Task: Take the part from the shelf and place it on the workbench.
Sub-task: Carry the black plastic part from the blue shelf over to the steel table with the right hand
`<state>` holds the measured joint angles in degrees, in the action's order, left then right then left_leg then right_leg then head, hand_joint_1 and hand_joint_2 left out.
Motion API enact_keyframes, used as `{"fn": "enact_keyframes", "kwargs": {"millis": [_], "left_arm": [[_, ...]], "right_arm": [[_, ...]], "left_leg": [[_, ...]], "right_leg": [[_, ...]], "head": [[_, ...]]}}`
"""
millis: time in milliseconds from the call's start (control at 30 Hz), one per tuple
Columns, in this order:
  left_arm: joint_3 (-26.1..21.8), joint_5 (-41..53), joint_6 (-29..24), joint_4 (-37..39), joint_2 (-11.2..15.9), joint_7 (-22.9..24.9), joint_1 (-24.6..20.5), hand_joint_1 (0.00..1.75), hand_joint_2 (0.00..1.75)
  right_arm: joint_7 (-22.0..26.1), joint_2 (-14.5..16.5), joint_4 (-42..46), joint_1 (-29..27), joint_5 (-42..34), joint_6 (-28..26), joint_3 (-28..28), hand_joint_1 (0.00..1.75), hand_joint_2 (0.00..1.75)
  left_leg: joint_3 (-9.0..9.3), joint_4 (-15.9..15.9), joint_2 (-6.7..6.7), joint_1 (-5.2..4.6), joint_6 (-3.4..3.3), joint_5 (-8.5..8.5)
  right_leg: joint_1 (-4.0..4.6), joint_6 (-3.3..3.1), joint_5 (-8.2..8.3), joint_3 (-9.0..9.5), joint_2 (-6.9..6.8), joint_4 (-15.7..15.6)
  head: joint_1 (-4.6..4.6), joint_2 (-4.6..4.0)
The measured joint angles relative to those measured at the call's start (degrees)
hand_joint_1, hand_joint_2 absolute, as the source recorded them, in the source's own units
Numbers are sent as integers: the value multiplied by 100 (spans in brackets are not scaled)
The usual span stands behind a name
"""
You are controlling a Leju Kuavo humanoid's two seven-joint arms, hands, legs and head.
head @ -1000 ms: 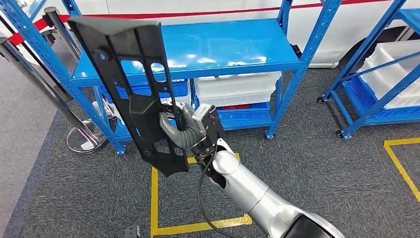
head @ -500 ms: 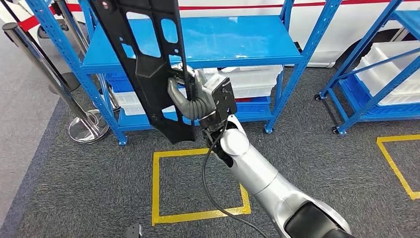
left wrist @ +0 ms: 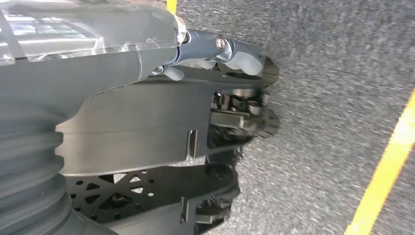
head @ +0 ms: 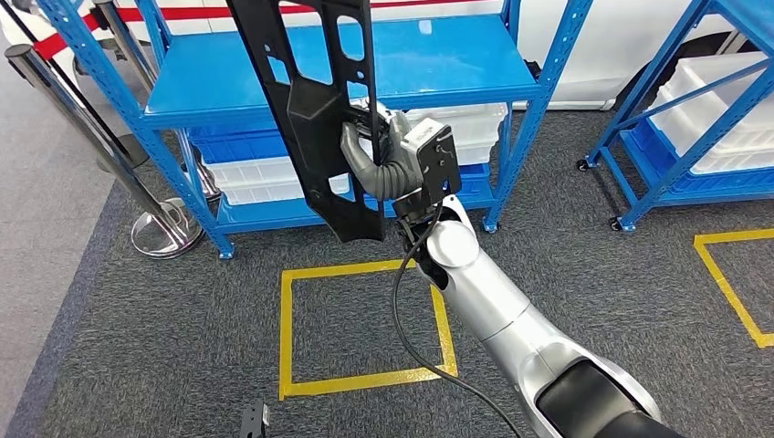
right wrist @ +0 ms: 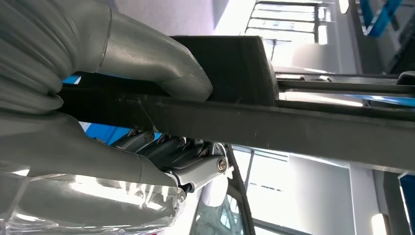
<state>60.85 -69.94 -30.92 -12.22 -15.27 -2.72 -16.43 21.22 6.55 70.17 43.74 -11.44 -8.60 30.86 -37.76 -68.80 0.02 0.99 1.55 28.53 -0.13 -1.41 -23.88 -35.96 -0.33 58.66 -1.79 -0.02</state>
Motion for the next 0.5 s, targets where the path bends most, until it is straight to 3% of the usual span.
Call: {"fn": "enact_keyframes", "kwargs": {"millis": [67,133,200,233,300,367,400,433,467,500], "left_arm": [[44,71,-51,0,-1,109,-11,0,175],[107,116,-192,0,-1,174,-13,0,175],[137,108,-441,-1,-3,83,24,0,175],[137,97,-548,-1,-5,3,55,0,175],[137,86,-655,-1,-6,-95,116,0,175],[137,85,-695,-1,-2,-95,156,0,175],[137,89,-708,-1,1,-83,168,0,175],[138,110,-697,-2,2,-54,175,0,175],[146,150,-655,-2,3,2,172,0,175],[168,205,-594,-1,4,81,159,0,175]], "right_arm": [[49,-43,-14,-6,137,-137,-19,175,175],[126,-81,-28,-41,238,-262,-63,175,175],[221,-133,-37,-127,350,-376,-119,175,175],[264,-162,-36,-180,409,-429,-143,175,175],[323,-231,-31,-275,507,-512,-190,175,175],[334,-284,-33,-353,547,-568,-234,175,175],[331,-304,-39,-391,559,-592,-252,175,175],[321,-317,-49,-421,568,-612,-268,175,175],[310,-325,-62,-437,577,-627,-283,175,175],[302,-328,-84,-433,590,-633,-304,175,175]], "left_leg": [[447,699,-5,-19,-47,-137],[568,956,-16,-49,-89,-123],[534,1002,-10,-41,-146,-191],[524,1029,-1,-27,-186,-231],[473,1069,19,2,-260,-318],[375,1056,20,1,-285,-378],[323,1042,20,3,-281,-404],[274,1025,20,6,-273,-427],[228,1003,19,12,-260,-447],[187,976,18,18,-243,-462]], "right_leg": [[6,37,22,-85,-6,57],[7,109,72,-140,-13,77],[5,189,103,-157,-8,80],[3,223,40,-179,1,123],[-13,283,-312,-323,19,500],[-42,333,-737,-556,25,1191],[-63,356,-837,-620,25,1451],[-85,376,-831,-600,24,1536],[-108,392,-729,-479,23,1413],[-131,405,-567,-258,22,1089]], "head": [[0,0],[1,0],[3,0],[4,0],[7,0],[7,0],[7,0],[7,0],[7,0],[7,0]]}}
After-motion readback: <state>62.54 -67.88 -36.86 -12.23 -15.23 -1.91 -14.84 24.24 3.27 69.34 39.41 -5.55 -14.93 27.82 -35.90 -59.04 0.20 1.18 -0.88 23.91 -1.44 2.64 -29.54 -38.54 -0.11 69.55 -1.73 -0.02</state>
